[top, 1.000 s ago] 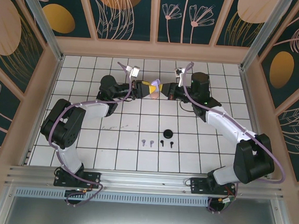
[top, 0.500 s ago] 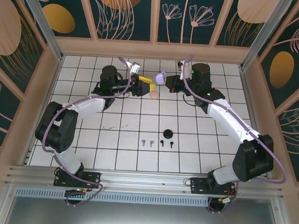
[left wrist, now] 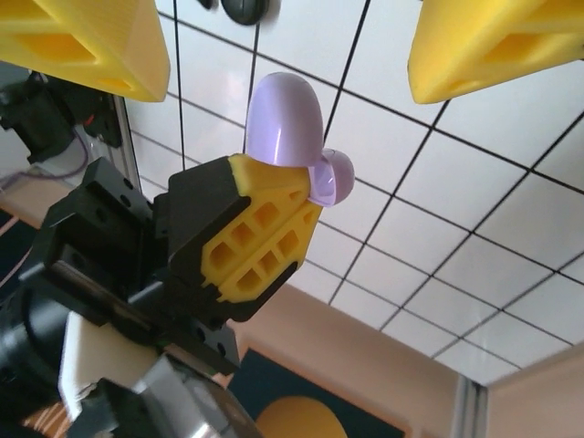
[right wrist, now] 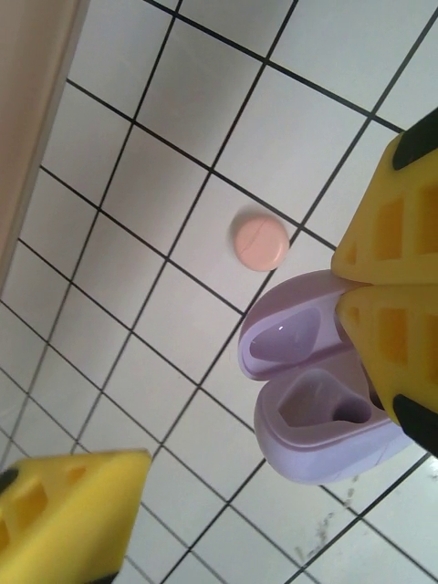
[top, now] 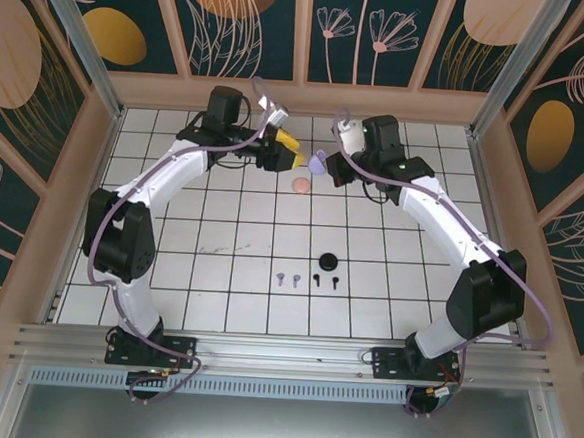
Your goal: Insert the wireless bluetooth earbuds into the charging case
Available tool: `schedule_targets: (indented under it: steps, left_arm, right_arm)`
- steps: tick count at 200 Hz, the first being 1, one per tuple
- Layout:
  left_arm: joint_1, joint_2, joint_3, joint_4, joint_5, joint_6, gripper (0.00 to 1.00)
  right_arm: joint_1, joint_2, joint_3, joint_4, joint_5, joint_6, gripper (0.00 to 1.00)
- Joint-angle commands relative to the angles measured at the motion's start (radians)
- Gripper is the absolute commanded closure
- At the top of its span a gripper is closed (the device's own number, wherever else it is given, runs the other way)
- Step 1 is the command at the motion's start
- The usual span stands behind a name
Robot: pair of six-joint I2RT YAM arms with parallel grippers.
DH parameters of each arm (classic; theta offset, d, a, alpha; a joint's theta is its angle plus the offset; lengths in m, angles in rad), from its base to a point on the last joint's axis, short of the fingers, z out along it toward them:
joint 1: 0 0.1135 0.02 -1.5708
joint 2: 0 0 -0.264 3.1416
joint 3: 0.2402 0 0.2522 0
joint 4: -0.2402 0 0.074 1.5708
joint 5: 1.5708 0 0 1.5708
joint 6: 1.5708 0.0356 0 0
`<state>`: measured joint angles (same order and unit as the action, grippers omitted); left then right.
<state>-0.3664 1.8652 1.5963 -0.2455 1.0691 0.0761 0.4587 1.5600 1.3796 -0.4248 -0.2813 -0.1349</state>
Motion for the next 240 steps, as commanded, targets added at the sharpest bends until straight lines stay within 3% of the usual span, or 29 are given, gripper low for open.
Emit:
schedule_targets:
  steps: [1,20,88,240]
  left_arm:
    - [-0.003,0.049,0.072,-0.255,0.056,0.164,0.36]
    - [-0.004,0.072,0.107,-0.329,0.077,0.215,0.41]
    - [-0.017,0.125,0.181,-0.515,0.081,0.345,0.41]
    - [-0.026,0.153,0.201,-0.548,0.125,0.394,0.44]
  right_arm:
    - [0.018,0.017,0.055,-0.075,-0.002,-0.079,1.0]
    - [0.031,0.035,0.073,-0.099,-0.003,-0.097,1.0]
    - [0.078,0.094,0.136,-0.137,0.003,-0.126,1.0]
    - [0.127,0.131,0.178,-0.159,0.031,-0.135,1.0]
